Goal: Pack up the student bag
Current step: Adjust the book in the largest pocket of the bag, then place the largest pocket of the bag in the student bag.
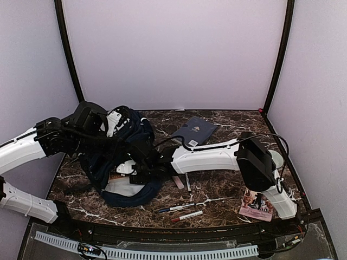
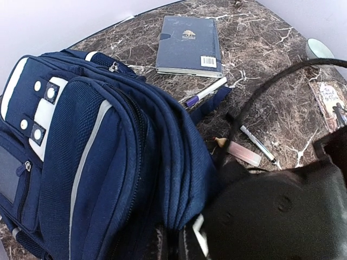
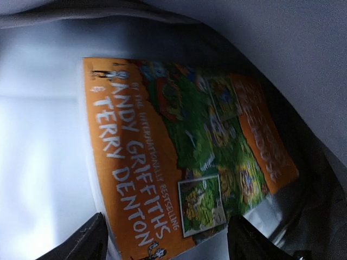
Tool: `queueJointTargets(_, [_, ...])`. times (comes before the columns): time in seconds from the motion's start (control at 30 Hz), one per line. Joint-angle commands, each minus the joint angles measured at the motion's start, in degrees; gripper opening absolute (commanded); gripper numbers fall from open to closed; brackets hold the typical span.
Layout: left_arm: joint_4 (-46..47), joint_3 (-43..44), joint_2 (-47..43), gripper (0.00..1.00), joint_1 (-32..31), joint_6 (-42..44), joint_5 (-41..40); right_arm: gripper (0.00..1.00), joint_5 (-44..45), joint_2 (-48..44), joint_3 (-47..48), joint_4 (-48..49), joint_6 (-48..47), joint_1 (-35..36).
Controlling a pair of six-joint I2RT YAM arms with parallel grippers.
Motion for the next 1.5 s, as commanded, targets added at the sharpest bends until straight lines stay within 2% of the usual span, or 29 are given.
queueJointTargets(0.0, [4.28,2.72,-0.65,0.00,-0.83,-0.19,5.23,0.75,7.81,4.89,9.52,3.09,3.58,-5.42])
queueJointTargets(0.23, [3.76,3.13,0.18,0.00,-0.83,0.08,6.46,0.75,11.40,8.38,15.42,4.92,4.97,-6.69])
queueJointTargets(0.47, [3.61,2.66,0.30,0.00,-0.83,0.08,5.49,0.74,4.04,6.06,13.63,-0.62,8.52,-6.52])
queueJointTargets(0.63, [3.96,0.41,0.28,0.00,-0.83,-0.22,3.72,0.73,-10.29,-5.26,1.18,-7.01,10.94,-5.93])
queueJointTargets(0.87, [4.34,-2.88,1.95,0.00,-0.83,0.25,3.65,0.74,-24.65,-22.74,-18.15,-13.85,13.14,-6.19])
queueJointTargets(1.07, [5.87,-5.90,3.21,0.00,-0.83,0.28,5.05,0.72,-26.33,-34.38,-31.46,-19.23,13.07,-8.67])
queueJointTargets(1.3, [8.92,-8.96,4.27,0.00,-0.83,-0.57,6.75,0.71,-28.64,-46.59,-42.14,-21.96,15.12,-18.57])
queueJointTargets(1.47, [8.05,-9.27,7.52,0.00,-0.83,-0.38,9.91,0.70,-26.03,-54.03,-46.52,-27.31,11.57,-24.44])
